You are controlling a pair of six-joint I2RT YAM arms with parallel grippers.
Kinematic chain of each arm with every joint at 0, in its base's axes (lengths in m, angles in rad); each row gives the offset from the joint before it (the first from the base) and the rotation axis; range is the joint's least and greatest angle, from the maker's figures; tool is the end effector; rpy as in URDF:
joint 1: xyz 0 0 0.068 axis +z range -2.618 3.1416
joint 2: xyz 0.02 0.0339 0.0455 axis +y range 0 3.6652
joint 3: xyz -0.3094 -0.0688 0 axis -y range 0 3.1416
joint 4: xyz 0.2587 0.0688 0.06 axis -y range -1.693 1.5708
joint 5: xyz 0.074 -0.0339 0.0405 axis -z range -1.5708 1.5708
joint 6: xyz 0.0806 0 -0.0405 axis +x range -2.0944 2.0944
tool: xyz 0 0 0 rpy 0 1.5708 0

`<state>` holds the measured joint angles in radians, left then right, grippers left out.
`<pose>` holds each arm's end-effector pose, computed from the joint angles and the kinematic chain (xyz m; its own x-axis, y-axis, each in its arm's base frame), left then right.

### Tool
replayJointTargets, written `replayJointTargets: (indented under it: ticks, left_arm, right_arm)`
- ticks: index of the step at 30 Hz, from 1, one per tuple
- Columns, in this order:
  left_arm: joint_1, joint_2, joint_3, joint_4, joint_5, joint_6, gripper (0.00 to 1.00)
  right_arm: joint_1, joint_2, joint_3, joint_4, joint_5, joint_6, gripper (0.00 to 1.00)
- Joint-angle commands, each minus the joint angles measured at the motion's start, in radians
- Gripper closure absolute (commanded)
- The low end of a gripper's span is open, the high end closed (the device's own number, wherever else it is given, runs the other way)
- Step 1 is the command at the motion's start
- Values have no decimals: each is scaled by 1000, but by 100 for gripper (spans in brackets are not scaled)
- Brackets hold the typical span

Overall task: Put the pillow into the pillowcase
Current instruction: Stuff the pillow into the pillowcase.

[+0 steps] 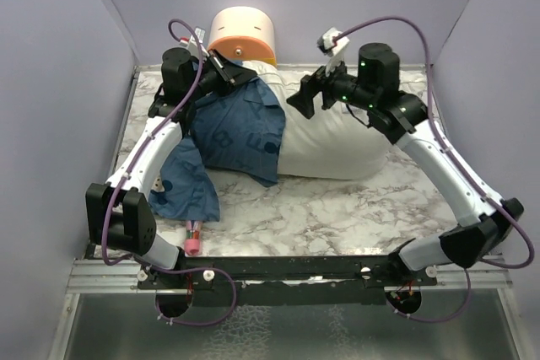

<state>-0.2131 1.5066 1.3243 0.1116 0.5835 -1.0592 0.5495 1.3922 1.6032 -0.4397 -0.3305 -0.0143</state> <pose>0.3878 -0.1293 0.4244 -0.6561 -0.6026 -0.4544 0.2892 0.3554 -0.8888 0.2863 0.2060 0.4968 -0.1824 -0.1276 -0.9749 -0.7662 0.6398 0.0596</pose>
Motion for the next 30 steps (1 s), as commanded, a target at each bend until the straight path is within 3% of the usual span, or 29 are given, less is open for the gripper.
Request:
replayJointTargets:
  ticks: [1, 6, 7, 10, 12, 17, 19, 22, 24, 27, 30]
  left_arm:
    - [4, -14, 50, 2, 24, 5, 100]
    - [-5, -13, 69, 20, 57, -27, 100]
    - [-24, -6, 90, 22, 70, -27, 100]
    - [-114, 43, 215, -35, 100, 21, 100]
    - [-189, 88, 275, -65, 112, 40, 100]
    - [-253, 169, 282, 14, 102, -32, 100]
    - [-251, 182, 274, 55, 97, -55, 100]
    - [-228, 184, 269, 66, 60, -58, 98]
    - [-183, 184, 263, 43, 29, -61, 84]
    - [-87, 151, 263, -25, -29, -25, 51]
    - [-29, 75, 300, -185, -131, 165, 22]
  right_arm:
    - [-2, 109, -20, -167, 66, -62, 7]
    - [-2, 217, -27, -138, 88, -84, 23]
    - [-3, 244, -12, -133, 92, -86, 32]
    - [-2, 309, 72, -118, 34, -54, 82]
    - [-2, 319, 119, -51, -67, 33, 98]
    - [0, 279, 64, 300, -271, 364, 99]
    - [0, 263, 14, 384, -248, 431, 99]
    - [-9, 263, -44, 367, -165, 415, 99]
    - [-21, 260, -85, 333, -117, 390, 99]
    - [-34, 252, -115, 261, -15, 337, 99]
    - [-60, 252, -126, 231, 14, 314, 99]
